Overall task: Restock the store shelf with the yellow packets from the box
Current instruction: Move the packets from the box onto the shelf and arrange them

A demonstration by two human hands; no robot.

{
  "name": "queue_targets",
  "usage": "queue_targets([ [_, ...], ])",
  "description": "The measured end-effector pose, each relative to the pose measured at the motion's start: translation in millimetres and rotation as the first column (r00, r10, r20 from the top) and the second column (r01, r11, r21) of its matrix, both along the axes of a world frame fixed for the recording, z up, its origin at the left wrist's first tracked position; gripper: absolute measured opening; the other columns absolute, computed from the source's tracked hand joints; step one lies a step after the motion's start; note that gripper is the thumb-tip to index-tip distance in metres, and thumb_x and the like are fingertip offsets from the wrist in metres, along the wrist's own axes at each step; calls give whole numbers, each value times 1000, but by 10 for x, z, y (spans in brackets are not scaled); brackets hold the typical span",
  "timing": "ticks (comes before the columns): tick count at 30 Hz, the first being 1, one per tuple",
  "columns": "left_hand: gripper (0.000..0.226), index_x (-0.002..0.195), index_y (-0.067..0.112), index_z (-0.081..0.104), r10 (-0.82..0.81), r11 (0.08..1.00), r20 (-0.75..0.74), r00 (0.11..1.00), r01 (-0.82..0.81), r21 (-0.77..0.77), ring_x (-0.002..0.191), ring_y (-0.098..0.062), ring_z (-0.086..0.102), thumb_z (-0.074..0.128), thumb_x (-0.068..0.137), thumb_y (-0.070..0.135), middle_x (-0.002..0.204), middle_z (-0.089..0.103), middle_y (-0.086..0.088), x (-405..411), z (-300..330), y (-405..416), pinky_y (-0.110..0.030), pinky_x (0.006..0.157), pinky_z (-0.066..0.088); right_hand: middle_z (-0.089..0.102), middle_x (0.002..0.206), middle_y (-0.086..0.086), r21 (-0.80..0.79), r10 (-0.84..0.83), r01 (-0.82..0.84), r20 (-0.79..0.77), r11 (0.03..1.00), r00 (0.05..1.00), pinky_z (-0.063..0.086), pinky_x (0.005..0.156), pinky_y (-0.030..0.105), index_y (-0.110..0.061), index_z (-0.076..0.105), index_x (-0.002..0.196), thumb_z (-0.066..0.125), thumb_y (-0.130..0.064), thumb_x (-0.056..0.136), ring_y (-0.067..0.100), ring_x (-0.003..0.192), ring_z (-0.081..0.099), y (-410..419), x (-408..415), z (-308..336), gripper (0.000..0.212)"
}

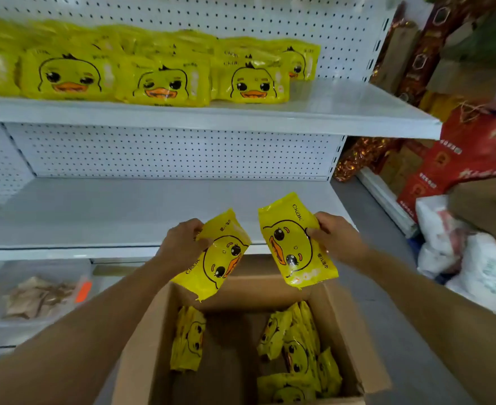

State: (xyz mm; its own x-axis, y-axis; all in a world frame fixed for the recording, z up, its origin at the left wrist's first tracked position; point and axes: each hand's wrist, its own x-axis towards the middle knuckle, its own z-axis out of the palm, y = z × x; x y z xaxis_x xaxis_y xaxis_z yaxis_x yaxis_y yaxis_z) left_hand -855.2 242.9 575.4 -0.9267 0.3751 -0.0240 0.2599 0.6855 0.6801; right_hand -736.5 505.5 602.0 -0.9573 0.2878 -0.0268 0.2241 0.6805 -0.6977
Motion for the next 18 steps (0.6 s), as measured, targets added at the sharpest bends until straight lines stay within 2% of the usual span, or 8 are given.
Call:
queue_targets([
  [3, 8, 88, 10, 59, -36, 999, -68, 997, 38, 28, 75, -24, 51, 62, 86, 17, 79, 57, -7, -18, 370, -3, -25, 55, 33, 45, 63, -3, 8, 6, -5, -105, 1000, 995, 32, 53, 22, -18, 47, 71, 54, -13, 92, 10, 57, 41, 30, 10, 385, 24],
  [8, 17, 81, 3, 61, -78, 995, -128, 989, 85, 46, 73, -23, 51, 60, 88, 18, 79, 59, -13, -43, 845, 6, -28, 62, 34, 51, 72, 13, -14, -10, 7, -225, 1000, 974, 34, 57, 28, 2, 51, 85, 54, -13, 93, 16, 63, 44, 116, -67, 854, 17],
  [11, 28, 63, 14, 49, -90, 991, -122, 988, 100, 83, 60, -16, 44, 58, 90, 17, 63, 49, -3, -54, 1043, 27, -27, 57, 31, 48, 65, 5, -37, 10, -21, -278, 999, 961, 34, 51, 20, -11, 48, 72, 54, -10, 92, 10, 57, 42, 168, -156, 1066, 21],
  [13, 25, 66, 14, 51, -93, 992, -139, 986, 104, 73, 62, -17, 45, 57, 90, 17, 62, 49, 0, -80, 1164, 55, -26, 57, 32, 45, 63, 3, -3, 35, -38, -303, 999, 952, 32, 49, 17, -12, 47, 69, 53, -7, 92, 5, 54, 40, 213, -253, 1198, 24],
  [15, 17, 74, 11, 56, -98, 994, -182, 978, 106, 37, 64, -18, 47, 57, 90, 17, 65, 51, 1, -117, 1285, 101, -26, 57, 32, 48, 69, 8, 64, 72, -55, -307, 996, 949, 34, 58, 25, -4, 51, 75, 51, -7, 93, 10, 63, 43, 287, -384, 1338, 18],
  [18, 18, 72, 14, 54, -100, 995, -239, 966, 103, 1, 67, -18, 47, 56, 89, 18, 68, 51, 1, -211, 1467, 169, -27, 58, 32, 48, 70, 4, 153, 150, -107, -307, 982, 940, 32, 60, 27, -7, 51, 73, 48, -6, 94, 16, 67, 43, 432, -624, 1577, 20],
])
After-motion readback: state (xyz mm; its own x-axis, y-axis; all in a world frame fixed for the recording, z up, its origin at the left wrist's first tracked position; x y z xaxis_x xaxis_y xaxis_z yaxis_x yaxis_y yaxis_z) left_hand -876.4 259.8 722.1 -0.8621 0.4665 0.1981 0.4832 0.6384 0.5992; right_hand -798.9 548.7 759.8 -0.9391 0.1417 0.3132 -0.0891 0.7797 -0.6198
